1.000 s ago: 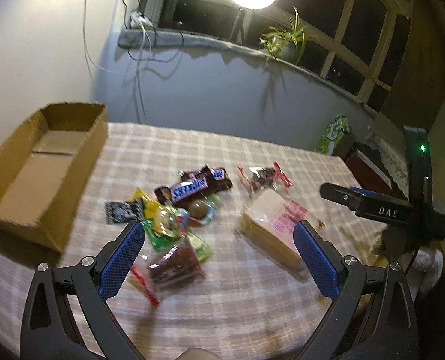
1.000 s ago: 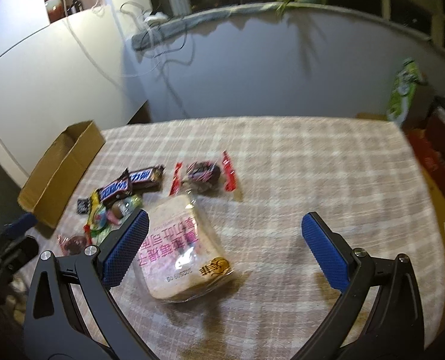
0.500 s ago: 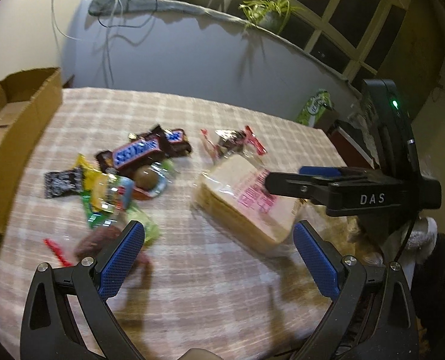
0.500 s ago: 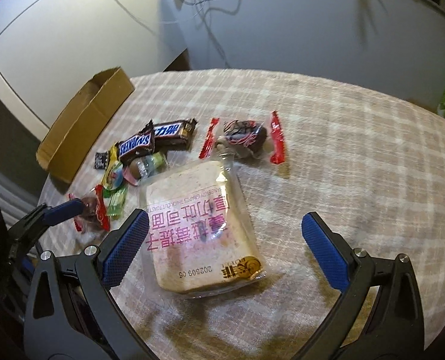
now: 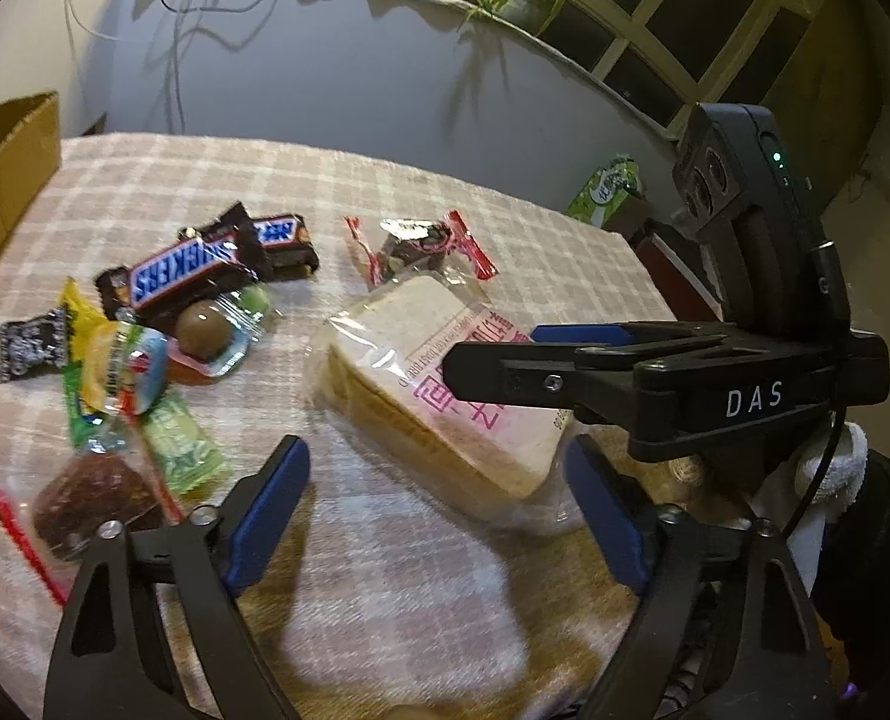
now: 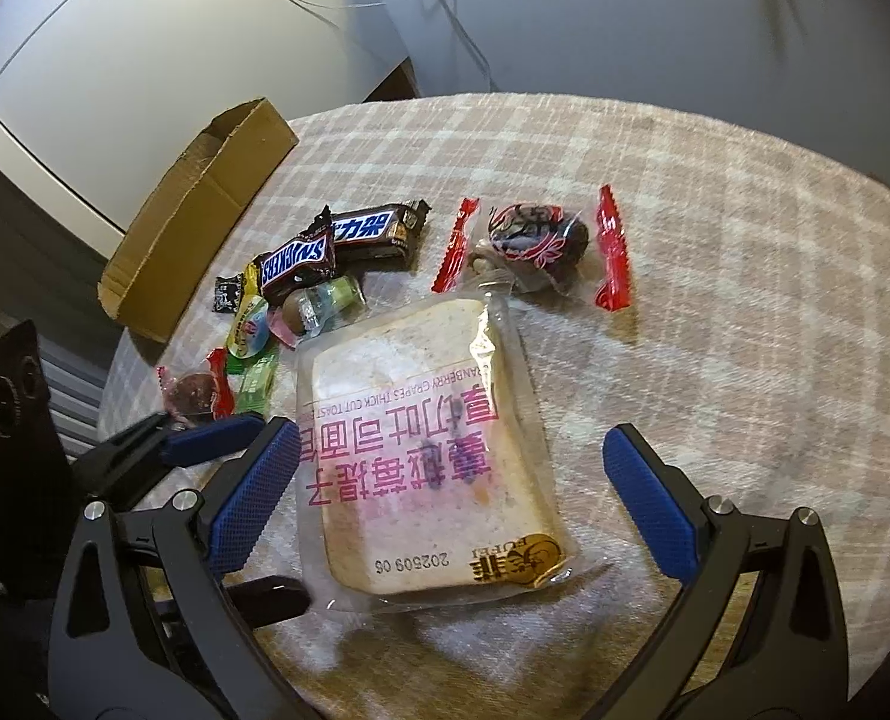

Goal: Organize snacks
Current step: 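Move the right tool to the bagged bread loaf and close on it, then lift the bread bag with the right tool and carry it over the box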

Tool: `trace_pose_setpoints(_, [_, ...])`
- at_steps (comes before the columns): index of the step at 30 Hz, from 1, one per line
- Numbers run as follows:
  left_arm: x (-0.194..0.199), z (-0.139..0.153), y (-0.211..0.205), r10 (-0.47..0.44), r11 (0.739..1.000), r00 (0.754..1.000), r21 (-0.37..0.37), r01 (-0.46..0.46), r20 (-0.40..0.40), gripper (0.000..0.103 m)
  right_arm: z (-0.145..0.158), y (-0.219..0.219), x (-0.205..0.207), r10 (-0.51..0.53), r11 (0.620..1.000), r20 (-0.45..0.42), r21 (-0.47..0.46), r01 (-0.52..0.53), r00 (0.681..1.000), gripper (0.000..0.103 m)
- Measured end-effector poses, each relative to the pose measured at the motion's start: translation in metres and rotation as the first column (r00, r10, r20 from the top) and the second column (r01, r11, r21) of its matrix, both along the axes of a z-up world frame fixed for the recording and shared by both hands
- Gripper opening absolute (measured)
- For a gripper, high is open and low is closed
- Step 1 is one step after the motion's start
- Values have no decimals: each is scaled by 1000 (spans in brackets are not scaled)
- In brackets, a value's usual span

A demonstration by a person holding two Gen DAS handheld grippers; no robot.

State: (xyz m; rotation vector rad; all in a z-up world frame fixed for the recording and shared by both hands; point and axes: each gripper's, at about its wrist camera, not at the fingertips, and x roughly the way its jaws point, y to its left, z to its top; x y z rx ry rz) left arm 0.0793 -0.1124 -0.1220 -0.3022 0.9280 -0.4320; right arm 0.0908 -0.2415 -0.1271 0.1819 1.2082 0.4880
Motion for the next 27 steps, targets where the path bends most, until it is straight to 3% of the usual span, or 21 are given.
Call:
trace_pose_setpoints(6, [4, -5, -6, -27, 999, 1000, -16, 27, -14, 78, -11, 4, 1, 22, 998, -72, 60, -18, 997, 90])
trace_pose_setpoints(9, [6, -7, -8, -45, 999, 999, -22, 44, -17, 72, -11, 8, 0, 28, 998, -74, 58, -24, 997, 88])
trace_pose_setpoints(16, [7, -7, -10, -53, 998, 999, -21, 53, -6, 69, -9, 11, -4, 21, 998, -92, 56, -16, 996, 81])
trace_pose_setpoints(27, [-2, 7, -1, -13, 999, 998, 44, 10, 69, 69, -1, 20, -15, 0, 996, -104, 93, 10, 995, 71])
